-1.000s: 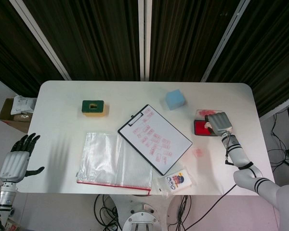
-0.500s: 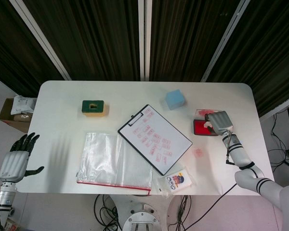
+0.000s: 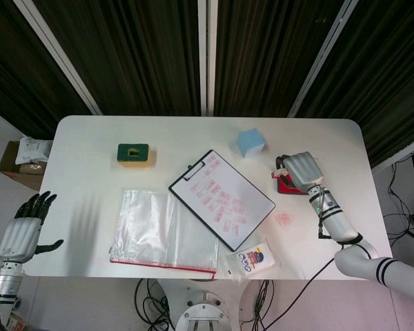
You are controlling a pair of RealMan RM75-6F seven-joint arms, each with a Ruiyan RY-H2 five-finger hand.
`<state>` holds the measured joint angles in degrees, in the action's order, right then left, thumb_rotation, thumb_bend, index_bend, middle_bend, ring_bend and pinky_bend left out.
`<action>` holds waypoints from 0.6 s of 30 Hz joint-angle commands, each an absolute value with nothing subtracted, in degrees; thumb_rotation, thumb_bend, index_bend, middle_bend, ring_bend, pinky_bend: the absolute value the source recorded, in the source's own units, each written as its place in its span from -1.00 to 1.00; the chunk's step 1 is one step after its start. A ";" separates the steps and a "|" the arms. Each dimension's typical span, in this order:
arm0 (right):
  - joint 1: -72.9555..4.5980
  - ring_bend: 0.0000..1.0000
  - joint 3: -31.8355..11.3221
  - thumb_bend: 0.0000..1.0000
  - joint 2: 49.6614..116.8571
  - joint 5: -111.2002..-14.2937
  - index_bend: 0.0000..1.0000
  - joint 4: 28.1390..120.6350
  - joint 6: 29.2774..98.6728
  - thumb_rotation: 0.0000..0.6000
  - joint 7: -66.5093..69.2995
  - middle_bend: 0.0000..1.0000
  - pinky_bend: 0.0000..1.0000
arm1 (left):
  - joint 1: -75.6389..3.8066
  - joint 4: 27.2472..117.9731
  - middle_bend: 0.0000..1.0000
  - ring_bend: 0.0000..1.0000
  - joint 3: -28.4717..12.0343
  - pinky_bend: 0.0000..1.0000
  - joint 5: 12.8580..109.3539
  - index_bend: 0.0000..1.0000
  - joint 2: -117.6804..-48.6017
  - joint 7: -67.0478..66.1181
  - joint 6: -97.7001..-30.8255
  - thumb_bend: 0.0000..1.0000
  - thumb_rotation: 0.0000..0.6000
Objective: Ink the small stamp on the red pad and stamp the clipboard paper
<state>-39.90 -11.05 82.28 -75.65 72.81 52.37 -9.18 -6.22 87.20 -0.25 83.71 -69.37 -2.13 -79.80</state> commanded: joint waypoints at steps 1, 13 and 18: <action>-42.11 0.48 -11.57 -0.27 83.08 -75.40 0.49 76.23 51.92 1.00 -13.44 0.32 0.86 | -6.00 87.01 -0.91 -0.94 -0.10 -0.71 83.94 -0.84 -69.30 -1.80 -80.10 -0.80 0.94; -50.88 0.48 -9.65 -0.27 93.01 -83.36 0.50 64.08 49.29 1.00 -12.92 0.32 0.86 | -5.24 86.33 -0.91 -0.94 0.30 -0.71 84.71 -0.84 -68.75 -0.28 -81.14 -0.80 0.94; -54.60 0.48 -7.83 -0.27 97.87 -88.14 0.51 53.95 48.91 1.00 -5.38 0.33 0.86 | -5.45 85.40 -0.91 -0.94 0.40 -0.71 84.55 -0.84 -69.24 0.35 -80.32 -0.80 0.94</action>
<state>-51.83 -9.29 94.50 -84.87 59.27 49.58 -10.45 -5.40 85.48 0.39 84.57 -69.18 0.28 -80.39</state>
